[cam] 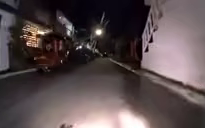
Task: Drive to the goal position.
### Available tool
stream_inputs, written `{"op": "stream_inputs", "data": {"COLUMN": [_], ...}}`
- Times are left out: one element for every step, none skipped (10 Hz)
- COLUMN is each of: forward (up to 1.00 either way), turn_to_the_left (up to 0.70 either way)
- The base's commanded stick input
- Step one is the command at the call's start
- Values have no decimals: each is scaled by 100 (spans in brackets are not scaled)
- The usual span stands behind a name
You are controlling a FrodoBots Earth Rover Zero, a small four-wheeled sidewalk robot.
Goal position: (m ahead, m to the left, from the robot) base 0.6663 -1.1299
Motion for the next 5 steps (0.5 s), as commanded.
{"op": "stream_inputs", "data": {"forward": [100,100,100,100,100], "turn_to_the_left": [0,0,0,0,0]}}
